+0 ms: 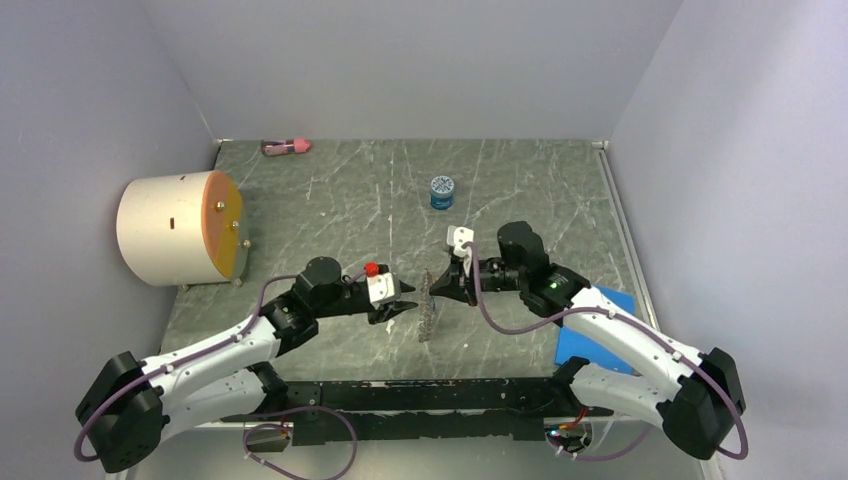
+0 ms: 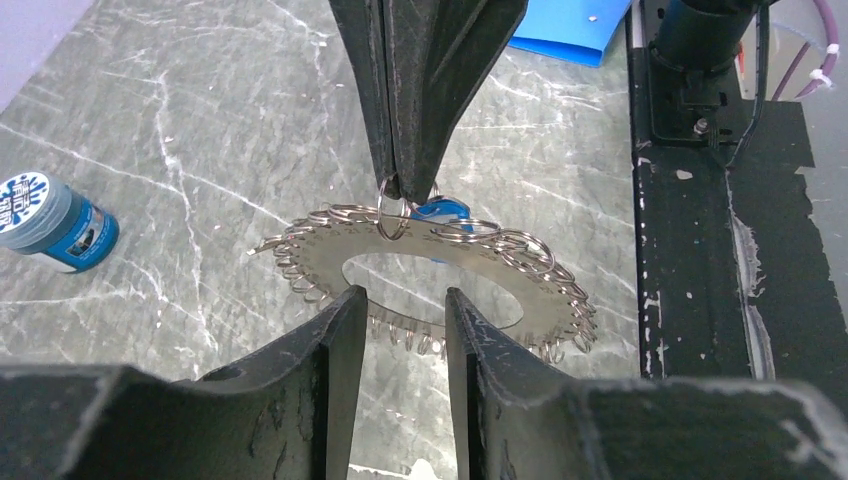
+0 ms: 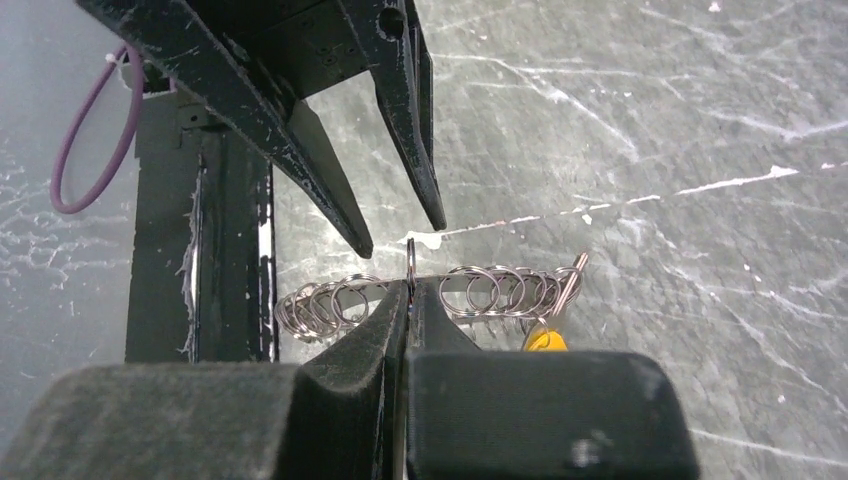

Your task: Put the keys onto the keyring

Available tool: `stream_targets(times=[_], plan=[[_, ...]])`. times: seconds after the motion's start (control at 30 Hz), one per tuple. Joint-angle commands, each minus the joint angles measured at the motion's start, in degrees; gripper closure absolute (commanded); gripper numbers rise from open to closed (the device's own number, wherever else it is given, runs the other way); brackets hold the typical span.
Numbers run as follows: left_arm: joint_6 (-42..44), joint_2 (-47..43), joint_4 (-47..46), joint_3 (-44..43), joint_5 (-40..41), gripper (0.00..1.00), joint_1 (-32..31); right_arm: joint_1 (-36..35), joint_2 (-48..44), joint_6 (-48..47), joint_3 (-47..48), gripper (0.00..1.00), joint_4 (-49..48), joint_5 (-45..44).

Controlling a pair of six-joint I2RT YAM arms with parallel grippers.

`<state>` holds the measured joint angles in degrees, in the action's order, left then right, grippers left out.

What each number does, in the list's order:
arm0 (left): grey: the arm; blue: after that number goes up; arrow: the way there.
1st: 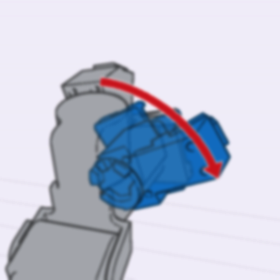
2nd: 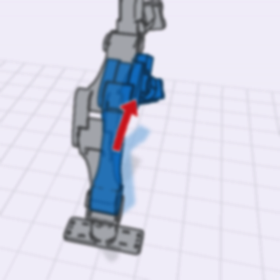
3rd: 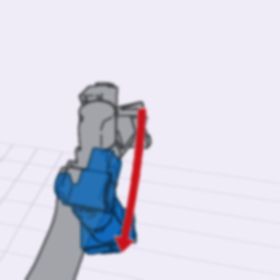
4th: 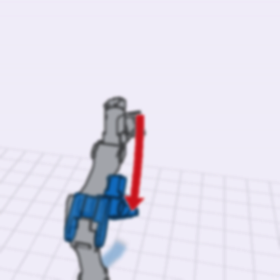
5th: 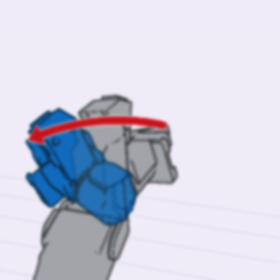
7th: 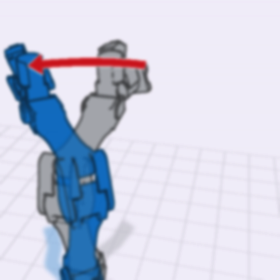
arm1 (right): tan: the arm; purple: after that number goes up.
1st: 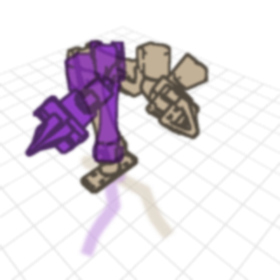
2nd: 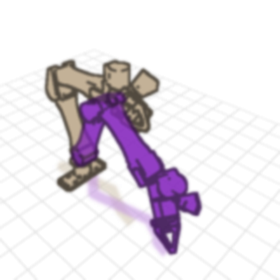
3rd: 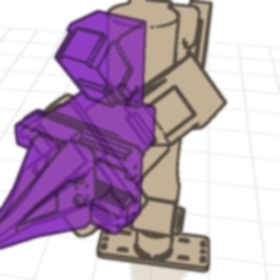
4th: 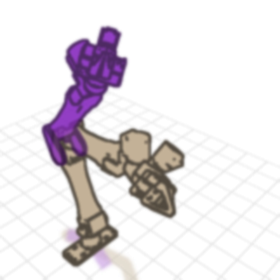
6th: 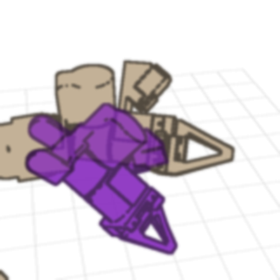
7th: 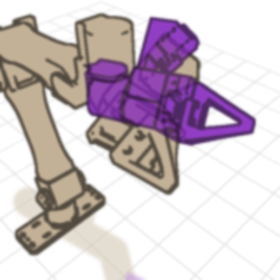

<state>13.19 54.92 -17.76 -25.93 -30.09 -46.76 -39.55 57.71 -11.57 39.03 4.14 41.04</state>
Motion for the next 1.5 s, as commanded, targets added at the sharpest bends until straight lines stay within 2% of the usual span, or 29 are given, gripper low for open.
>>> stream_targets(times=[0.0, 0.4, 0.57, 0.83, 1.03, 1.3, 1.47], plan=[[4.1, 0.4, 2.4, -3.0, 1.5, 0.60, -0.2, -1.7, 2.7, -5.3, 7.9, 1.00, 12.2, -5.2], [7.5, 2.6, 3.0, -4.7, -2.1, 0.60, -0.2, -4.6, 10.4, -9.5, 19.2, 1.00, 30.7, -17.0], [7.6, 5.8, -1.5, -4.8, -5.4, 0.60, -0.1, -6.0, 14.8, -10.0, 24.4, 1.00, 37.9, -20.8], [7.3, 12.0, -12.7, -3.7, -7.7, 0.60, -0.1, -7.0, 17.0, -10.0, 26.8, 1.00, 40.6, -19.5], [7.6, 14.8, -14.9, -4.6, -8.3, 0.60, -0.2, -7.6, 15.7, -11.0, 26.6, 1.00, 40.2, -18.6], [6.9, 16.7, -17.8, -4.7, -12.7, 0.68, -0.1, -7.6, 14.7, -11.2, 25.9, 1.00, 38.5, -17.9], [7.3, 17.9, -16.4, -5.7, -13.3, 0.70, -0.1, -7.6, 15.1, -11.4, 26.0, 1.00, 38.7, -18.0]])
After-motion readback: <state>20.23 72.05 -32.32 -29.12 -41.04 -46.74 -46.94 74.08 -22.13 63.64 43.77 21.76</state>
